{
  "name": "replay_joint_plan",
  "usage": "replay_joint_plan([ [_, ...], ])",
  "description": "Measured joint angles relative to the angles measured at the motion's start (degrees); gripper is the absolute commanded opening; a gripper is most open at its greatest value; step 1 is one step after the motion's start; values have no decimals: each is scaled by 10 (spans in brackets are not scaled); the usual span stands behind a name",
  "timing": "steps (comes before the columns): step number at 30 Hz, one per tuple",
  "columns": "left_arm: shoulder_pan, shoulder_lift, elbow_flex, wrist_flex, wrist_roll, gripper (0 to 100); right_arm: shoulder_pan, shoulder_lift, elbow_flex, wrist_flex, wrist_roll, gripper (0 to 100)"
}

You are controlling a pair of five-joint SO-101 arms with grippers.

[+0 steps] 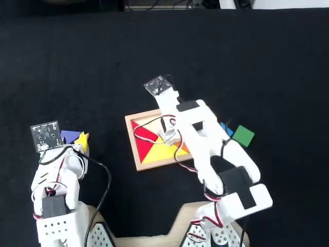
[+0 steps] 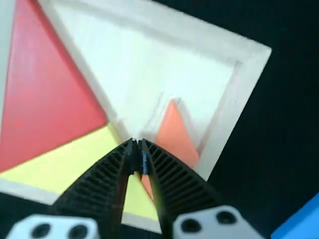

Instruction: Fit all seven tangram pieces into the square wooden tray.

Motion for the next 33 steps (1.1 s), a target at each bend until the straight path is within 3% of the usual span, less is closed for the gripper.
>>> replay_joint_plan([
  [5, 0, 0, 0, 0, 0, 198, 2, -69, 8, 11, 0, 11],
  [13, 0, 0, 0, 0, 0, 198, -1, -144, 48, -62, 0, 11],
  [26, 0, 0, 0, 0, 0, 198, -51, 145, -222, 9, 0, 11],
  [33, 0, 0, 0, 0, 0, 198, -55, 178, -259, 22, 0, 11],
])
